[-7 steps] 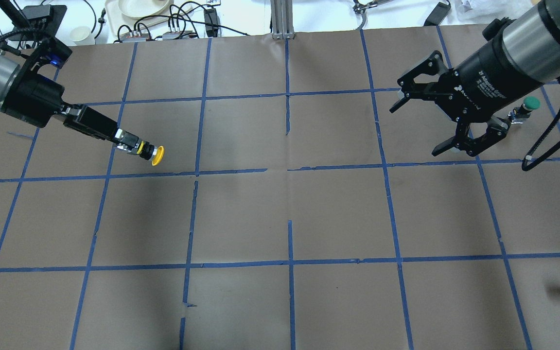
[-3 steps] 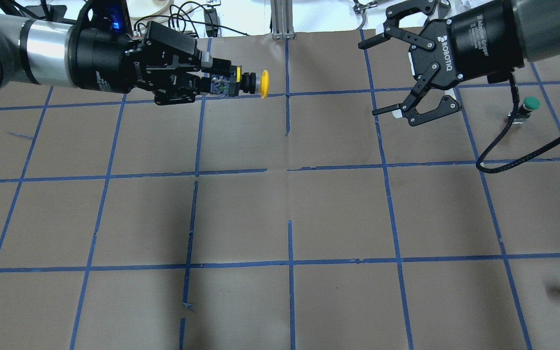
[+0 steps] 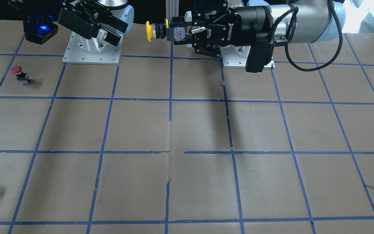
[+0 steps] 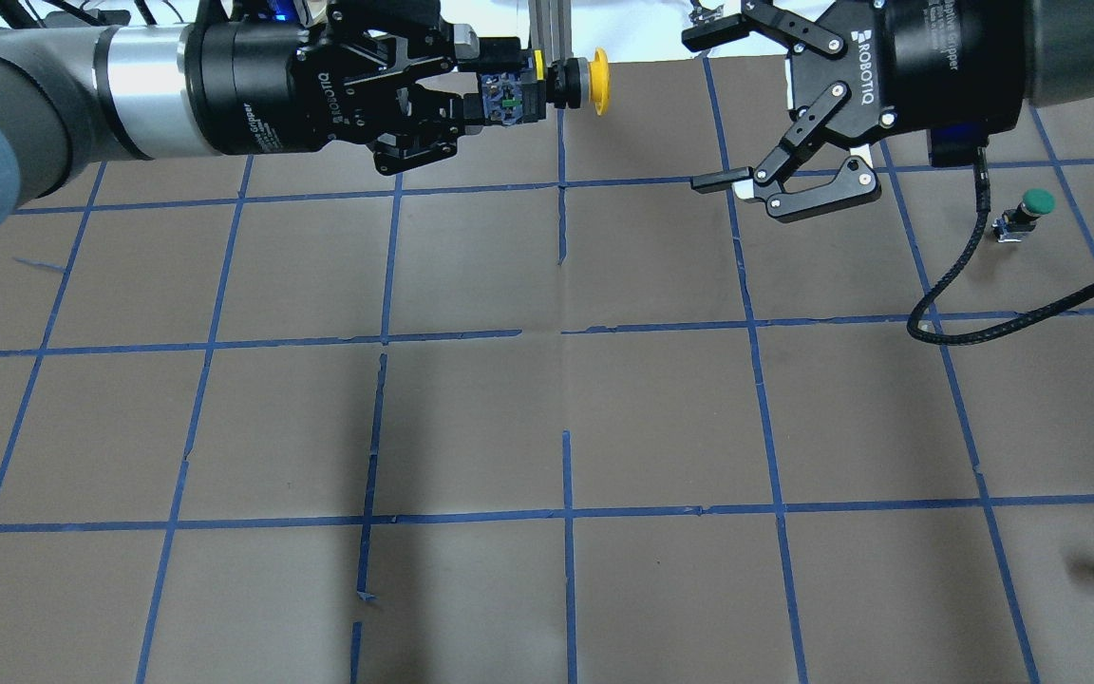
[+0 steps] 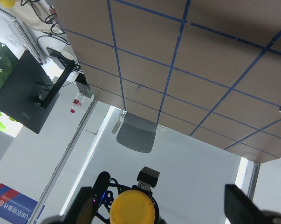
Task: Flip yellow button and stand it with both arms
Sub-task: 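Lift the yellow button with the left gripper while the right gripper approaches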
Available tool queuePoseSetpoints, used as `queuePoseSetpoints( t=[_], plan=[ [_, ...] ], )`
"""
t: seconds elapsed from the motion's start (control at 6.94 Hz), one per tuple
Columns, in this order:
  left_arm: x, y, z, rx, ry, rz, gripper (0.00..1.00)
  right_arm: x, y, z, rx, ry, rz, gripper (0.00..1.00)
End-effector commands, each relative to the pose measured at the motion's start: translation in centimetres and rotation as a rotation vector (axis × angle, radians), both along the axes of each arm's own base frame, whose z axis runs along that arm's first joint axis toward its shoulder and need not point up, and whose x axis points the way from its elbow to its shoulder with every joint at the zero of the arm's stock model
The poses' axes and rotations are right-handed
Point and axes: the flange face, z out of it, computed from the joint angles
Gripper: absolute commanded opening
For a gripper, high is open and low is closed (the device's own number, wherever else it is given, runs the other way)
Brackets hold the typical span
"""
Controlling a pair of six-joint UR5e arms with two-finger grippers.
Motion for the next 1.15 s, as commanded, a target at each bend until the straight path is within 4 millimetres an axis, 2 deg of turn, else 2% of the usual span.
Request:
queuePoseSetpoints(
  t=[0.0,0.43,0.72,0.86,1.01],
  plan=[
    [-0.3,-0.1,0.2,0.002,0.028,0.011,0.09,0.4,0.1,1.3,-0.011,-0.099,-0.012,1.00],
    [-0.4,-0.3,-0.1,0.006,0.029,0.010,0.09,0.4,-1.3,0.4,-0.024,-0.116,-0.007,0.99],
    [-0.4,-0.2,0.1,0.001,0.028,0.009,0.09,2.8,-1.8,-0.3,-0.022,-0.113,0.047,0.97],
    [-0.3,-0.3,0.1,-0.001,0.029,0.010,0.09,5.0,-2.1,0.1,-0.035,-0.107,0.068,0.97],
    [-0.4,-0.3,0.2,-0.002,0.028,0.009,0.09,5.2,-3.0,0.3,-0.029,-0.111,0.040,0.98]
  ],
)
